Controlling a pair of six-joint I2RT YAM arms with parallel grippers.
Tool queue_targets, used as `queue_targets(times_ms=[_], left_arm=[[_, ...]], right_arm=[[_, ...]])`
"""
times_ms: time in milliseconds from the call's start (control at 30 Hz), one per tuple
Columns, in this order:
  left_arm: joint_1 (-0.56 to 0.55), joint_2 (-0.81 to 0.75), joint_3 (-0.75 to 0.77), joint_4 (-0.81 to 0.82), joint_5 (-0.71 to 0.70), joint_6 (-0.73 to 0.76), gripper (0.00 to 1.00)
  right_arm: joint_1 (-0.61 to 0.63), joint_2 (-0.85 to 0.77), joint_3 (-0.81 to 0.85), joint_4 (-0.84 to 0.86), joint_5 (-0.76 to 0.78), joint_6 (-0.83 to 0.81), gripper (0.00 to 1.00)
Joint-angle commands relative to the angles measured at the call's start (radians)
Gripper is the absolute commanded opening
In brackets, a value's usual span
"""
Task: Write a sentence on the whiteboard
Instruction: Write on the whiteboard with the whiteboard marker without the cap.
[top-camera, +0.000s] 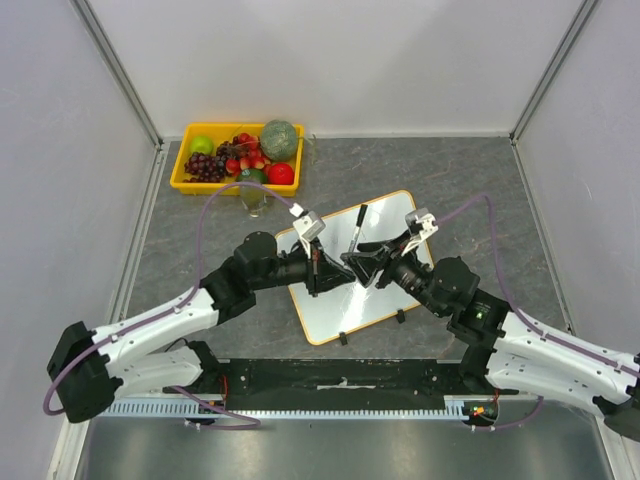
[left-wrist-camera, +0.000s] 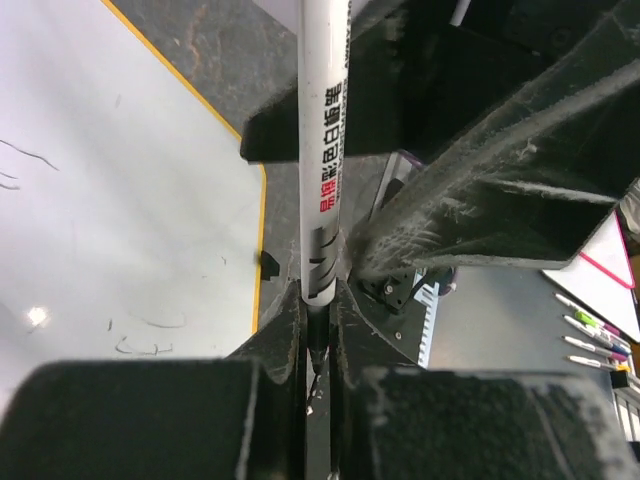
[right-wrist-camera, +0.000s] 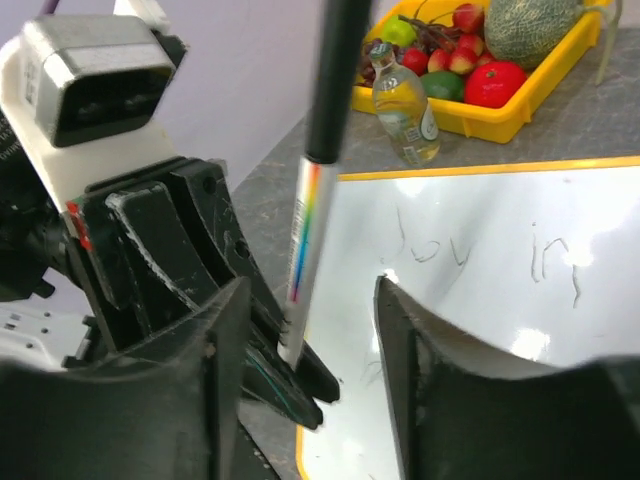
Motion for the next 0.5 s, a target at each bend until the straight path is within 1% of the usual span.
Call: queue_targets(times_ms=[0,33,67,100,200,267,300,333,367,400,467], left_arm=[[0.012,-0.112,0.039,-0.07,-0.052,0.038,0.02],[0.012,-0.135,0.048,-0.105,-0.053,0.045,0.02],[0.014,-0.156,0.062,-0.147,-0.047,0.06,0.02],[0.014,-0.17,0.08,-0.191,-0.041,0.069,0.02],[0.012,-0.186,0.146,-0.317,0.029,0.106,0.02],[0.012,-0.186,0.183,-0.377,0.103,0.126,0.02],[0.014,-0.183,0.203,-0.404,0.134,0.137,0.02],[0.012,-0.18,0.214,-0.415,0.16,0.143,0.02],[0.012,-0.178,0.232,-0.432,0.184,0.153,0.02],[0.012,-0.171,0.246,-0.449,0.203,0.166,0.02],[0.012,-0.152,0.275,-0.484,0.237,0.181,0.02]], right_arm=[[-0.099,-0.023,0.085,-0.057,-0.188,-0.038,0.79],[-0.151,-0.016,0.11,-0.086,-0.257,-0.043,0.92],[-0.201,-0.01,0.125,-0.101,-0.37,-0.042,0.98],[-0.267,0.0,0.145,-0.112,-0.46,-0.04,0.98],[-0.424,0.033,0.185,-0.1,-0.751,-0.023,0.98],[-0.466,0.059,0.199,-0.044,-0.921,0.021,0.98],[-0.475,0.072,0.197,0.016,-1.012,0.056,0.98],[-0.475,0.082,0.191,0.079,-1.105,0.108,0.94],[-0.476,0.098,0.178,0.203,-1.173,0.165,0.88],[-0.475,0.11,0.167,0.295,-1.229,0.232,0.83],[-0.473,0.132,0.142,0.465,-1.305,0.357,0.79]])
